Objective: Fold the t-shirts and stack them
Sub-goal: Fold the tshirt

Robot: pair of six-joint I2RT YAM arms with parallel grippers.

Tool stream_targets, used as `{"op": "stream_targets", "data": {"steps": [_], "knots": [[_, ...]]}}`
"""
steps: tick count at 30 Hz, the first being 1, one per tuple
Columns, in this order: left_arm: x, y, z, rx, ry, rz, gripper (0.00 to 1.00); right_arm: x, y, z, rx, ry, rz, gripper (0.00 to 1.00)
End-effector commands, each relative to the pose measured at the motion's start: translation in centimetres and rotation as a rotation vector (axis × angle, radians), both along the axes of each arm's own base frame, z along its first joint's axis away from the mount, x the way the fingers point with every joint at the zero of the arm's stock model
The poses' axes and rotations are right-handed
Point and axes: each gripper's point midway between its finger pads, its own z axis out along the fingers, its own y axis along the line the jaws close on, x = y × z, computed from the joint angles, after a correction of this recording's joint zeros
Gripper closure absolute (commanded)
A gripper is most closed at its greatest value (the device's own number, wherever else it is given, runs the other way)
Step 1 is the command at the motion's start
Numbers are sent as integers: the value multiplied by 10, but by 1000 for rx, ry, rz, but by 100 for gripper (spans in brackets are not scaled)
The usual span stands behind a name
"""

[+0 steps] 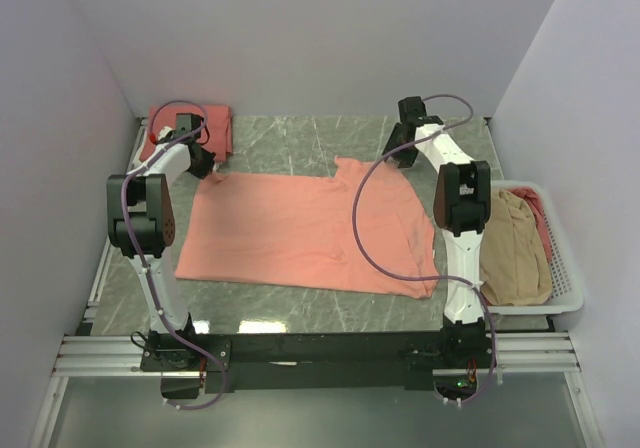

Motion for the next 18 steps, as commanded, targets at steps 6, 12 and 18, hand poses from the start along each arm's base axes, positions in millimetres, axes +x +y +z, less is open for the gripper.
{"op": "stream_targets", "data": {"steps": [6,12,18], "knots": [[10,-3,26,2,-73,-32,99,1,24,6,-13,0,14,57],[13,-3,30,0,-80,-38,99,3,24,15,-12,-14,14,80],[15,-2,34,-3,-93,-43,99,3,22,26,-15,-35,13,100]]}}
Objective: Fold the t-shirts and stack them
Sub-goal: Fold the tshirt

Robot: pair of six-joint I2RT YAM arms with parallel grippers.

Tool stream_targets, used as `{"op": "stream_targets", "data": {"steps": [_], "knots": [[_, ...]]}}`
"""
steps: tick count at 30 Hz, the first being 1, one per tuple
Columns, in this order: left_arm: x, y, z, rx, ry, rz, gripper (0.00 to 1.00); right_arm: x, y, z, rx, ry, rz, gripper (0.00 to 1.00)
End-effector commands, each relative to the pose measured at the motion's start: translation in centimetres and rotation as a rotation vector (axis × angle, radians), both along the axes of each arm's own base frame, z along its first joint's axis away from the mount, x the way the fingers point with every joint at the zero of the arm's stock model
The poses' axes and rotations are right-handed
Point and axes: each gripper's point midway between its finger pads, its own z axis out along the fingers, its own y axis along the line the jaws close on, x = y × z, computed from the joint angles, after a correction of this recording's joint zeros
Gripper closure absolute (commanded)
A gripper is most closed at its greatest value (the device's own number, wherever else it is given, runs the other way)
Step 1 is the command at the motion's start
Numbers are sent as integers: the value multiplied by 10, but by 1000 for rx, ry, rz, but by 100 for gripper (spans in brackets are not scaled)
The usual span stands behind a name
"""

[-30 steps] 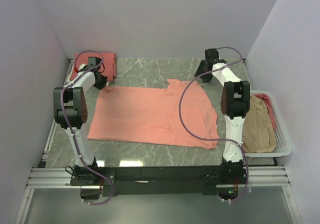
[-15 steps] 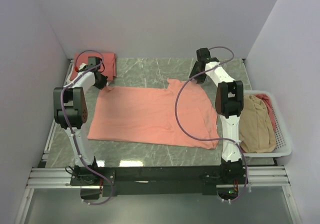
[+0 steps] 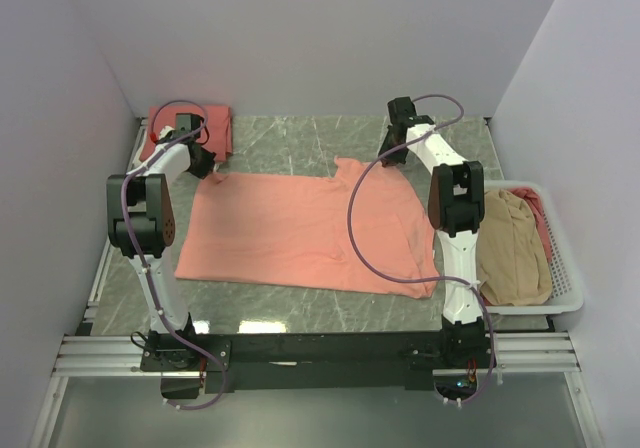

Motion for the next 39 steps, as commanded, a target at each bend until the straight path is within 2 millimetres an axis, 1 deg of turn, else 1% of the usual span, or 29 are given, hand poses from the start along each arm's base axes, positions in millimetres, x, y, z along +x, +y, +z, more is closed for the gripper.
{"op": "stream_targets", "data": {"steps": [1,2,3,4,5,6,7,8,9,10,11,14,16,17,18,19,21,23,28,31,34,36,37,38,39], "knots": [[14,1,33,0,-89,-16,99,8,-6,26,-10,-56,-12,100],[14,2,33,1,-90,-16,99,8,-6,32,-12,-69,-15,100],[14,2,34,-1,-92,-16,99,8,-8,32,-14,-76,-20,100],[14,1,33,-3,-90,-18,99,9,-9,36,-15,-86,-20,100],[15,1,34,-3,-93,-20,99,10,-12,38,-20,-93,-27,90],[14,2,33,-1,-90,-18,99,8,-14,37,-29,-81,-31,82],[14,2,34,-2,-93,-17,99,12,-17,42,-52,-94,-42,72],[13,3,33,-3,-90,-18,99,12,-19,37,-60,-81,-49,57],[14,3,34,-2,-93,-18,99,10,-21,34,-71,-69,-53,52],[14,2,34,-4,-93,-19,99,11,-22,34,-74,-69,-62,49],[14,2,34,-6,-93,-21,99,11,-25,29,-85,-57,-71,47],[16,1,35,-10,-98,-22,99,9,-25,19,-87,-37,-84,46],[16,1,33,-13,-95,-24,99,9,-24,17,-95,-30,-89,46],[17,0,35,-14,-98,-25,99,8,-25,9,-104,-10,-89,46],[17,0,34,-15,-98,-26,99,9,-24,10,-113,-4,-88,46],[17,0,33,-16,-95,-28,99,8,-21,3,-120,12,-79,46],[18,0,33,-14,-94,-33,99,9,-21,6,-144,11,-85,46],[19,0,32,-16,-92,-36,99,8,-15,8,-147,4,-80,47],[20,-1,31,-13,-88,-45,99,7,-10,6,-157,3,-80,47],[21,0,32,-16,-91,-48,99,8,-3,6,-148,4,-70,47],[22,0,33,-20,-92,-52,99,6,4,-1,-138,16,-67,49],[22,2,34,-16,-92,-54,99,4,11,-4,-135,25,-59,52],[22,2,34,-18,-92,-56,99,3,14,-7,-131,30,-58,55],[22,5,34,-17,-92,-55,99,2,15,-9,-128,35,-58,61],[22,5,35,-17,-95,-55,99,1,18,-10,-125,33,-57,62]]}}
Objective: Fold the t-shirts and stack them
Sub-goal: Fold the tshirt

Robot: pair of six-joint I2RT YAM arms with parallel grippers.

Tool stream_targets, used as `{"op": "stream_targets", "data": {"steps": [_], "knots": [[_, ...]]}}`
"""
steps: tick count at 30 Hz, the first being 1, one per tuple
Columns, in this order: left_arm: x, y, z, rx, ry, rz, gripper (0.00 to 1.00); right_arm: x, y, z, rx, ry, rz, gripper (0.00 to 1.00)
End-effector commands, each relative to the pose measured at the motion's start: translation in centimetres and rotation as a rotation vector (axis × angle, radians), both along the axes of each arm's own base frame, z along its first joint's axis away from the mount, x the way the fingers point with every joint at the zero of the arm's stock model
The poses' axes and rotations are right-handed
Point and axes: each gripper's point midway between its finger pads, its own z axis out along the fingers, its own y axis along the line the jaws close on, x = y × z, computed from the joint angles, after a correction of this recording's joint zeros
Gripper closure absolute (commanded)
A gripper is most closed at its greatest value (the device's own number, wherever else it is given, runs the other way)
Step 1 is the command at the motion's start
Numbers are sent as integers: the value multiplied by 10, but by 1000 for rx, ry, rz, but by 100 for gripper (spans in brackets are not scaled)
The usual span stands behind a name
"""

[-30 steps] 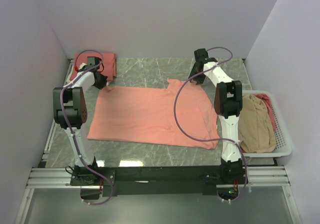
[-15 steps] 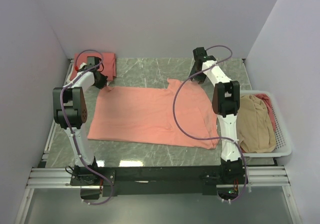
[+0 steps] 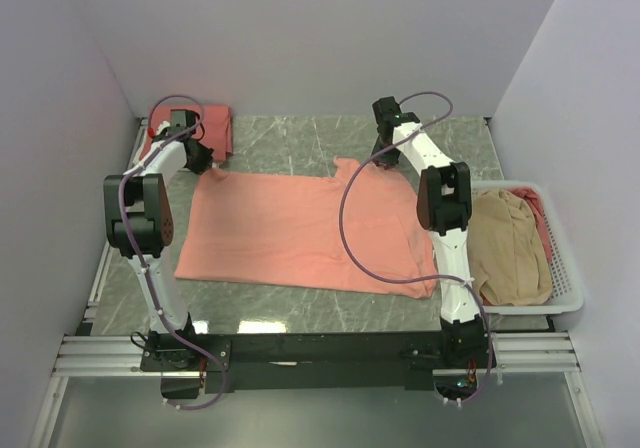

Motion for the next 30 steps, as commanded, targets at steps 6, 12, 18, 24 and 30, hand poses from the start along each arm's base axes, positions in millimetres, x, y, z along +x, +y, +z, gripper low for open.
{"op": "stream_targets", "data": {"steps": [6,12,18,24,30], "knots": [[14,10,25,-7,-74,-24,99,4,9,6,11,-28,-32,91],[22,14,32,-25,-106,-37,99,15,-10,47,14,-138,-83,100],[32,17,47,-22,-139,-42,99,23,-33,98,32,-242,-116,100],[40,26,54,-28,-154,-32,99,24,-46,121,75,-298,-118,100],[45,31,62,-25,-180,-50,99,13,-44,131,99,-301,-93,100]]}}
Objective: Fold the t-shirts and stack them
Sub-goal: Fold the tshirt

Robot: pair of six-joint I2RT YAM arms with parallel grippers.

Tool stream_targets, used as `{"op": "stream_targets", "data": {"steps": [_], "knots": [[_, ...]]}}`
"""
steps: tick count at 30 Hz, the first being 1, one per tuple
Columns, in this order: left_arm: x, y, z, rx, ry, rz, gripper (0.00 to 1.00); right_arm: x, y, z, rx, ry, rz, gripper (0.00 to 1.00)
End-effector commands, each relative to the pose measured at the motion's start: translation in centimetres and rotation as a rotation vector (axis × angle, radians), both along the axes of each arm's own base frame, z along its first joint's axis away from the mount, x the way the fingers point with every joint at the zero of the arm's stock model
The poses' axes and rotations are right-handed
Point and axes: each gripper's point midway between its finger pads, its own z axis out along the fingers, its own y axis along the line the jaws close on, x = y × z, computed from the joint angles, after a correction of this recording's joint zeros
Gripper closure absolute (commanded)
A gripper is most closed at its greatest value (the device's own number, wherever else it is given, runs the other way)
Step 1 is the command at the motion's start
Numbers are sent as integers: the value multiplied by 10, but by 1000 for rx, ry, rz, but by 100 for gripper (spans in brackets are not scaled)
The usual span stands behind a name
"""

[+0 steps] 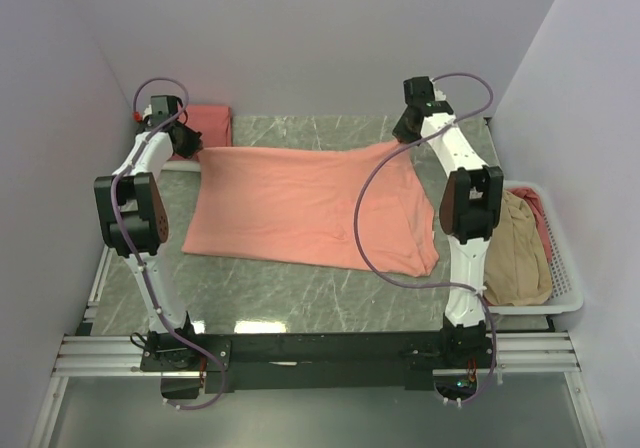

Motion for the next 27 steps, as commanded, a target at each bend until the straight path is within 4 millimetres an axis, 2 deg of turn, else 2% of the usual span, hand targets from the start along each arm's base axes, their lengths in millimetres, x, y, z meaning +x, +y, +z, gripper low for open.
{"op": "stream_targets", "data": {"steps": [1,2,3,4,5,6,7,8,9,10,11,12,13,14,15,17,19,20,21,22,23,24,25,27], "knots": [[10,8,15,20,-56,-17,99,-9,-1,35,15,-75,15,100],[8,9,14,22,-54,-15,99,-16,-1,23,20,-61,17,100],[7,8,20,16,-71,-24,99,-22,0,37,31,-88,22,100],[2,8,14,14,-60,-23,99,-27,0,37,35,-88,20,100],[-1,7,13,14,-61,-24,99,-36,-1,27,36,-72,19,100],[-2,8,19,14,-79,-25,99,-41,-1,37,41,-94,21,100],[-9,8,11,10,-60,-23,99,-47,-1,38,47,-94,21,100],[-11,9,15,11,-69,-21,99,-57,-1,27,49,-75,20,100],[-17,8,8,8,-57,-22,99,-63,0,38,56,-101,25,100],[-20,10,7,11,-54,-18,99,-67,1,38,60,-108,30,100],[-24,11,10,12,-60,-13,99,-77,1,26,59,-92,30,100],[-32,9,2,6,-42,-14,99,-84,2,34,66,-111,33,100],[-34,11,2,3,-52,-9,99,-89,2,33,72,-111,33,100],[-37,12,9,4,-67,-5,99,-99,4,21,78,-93,38,100],[-45,12,1,-2,-51,-1,99,-105,8,28,81,-112,49,100],[-50,16,8,2,-72,10,99,-119,11,24,76,-114,50,100],[-59,17,-1,-12,-53,15,99,-128,18,22,77,-115,63,100],[-61,18,5,-9,-69,14,99,-137,18,13,75,-100,62,100],[-68,18,-1,-10,-56,19,99,-142,19,18,74,-115,65,100],[-72,18,-2,-12,-56,20,99,-150,19,10,71,-104,65,100],[-73,19,5,-8,-77,23,99,-154,19,9,69,-103,64,100],[-80,18,-1,-13,-65,27,99,-158,18,15,65,-120,61,100],[-83,18,-1,-16,-66,29,99,-166,17,8,63,-104,61,100],[-90,18,0,-20,-74,31,99,-173,15,12,61,-121,56,100]]}}
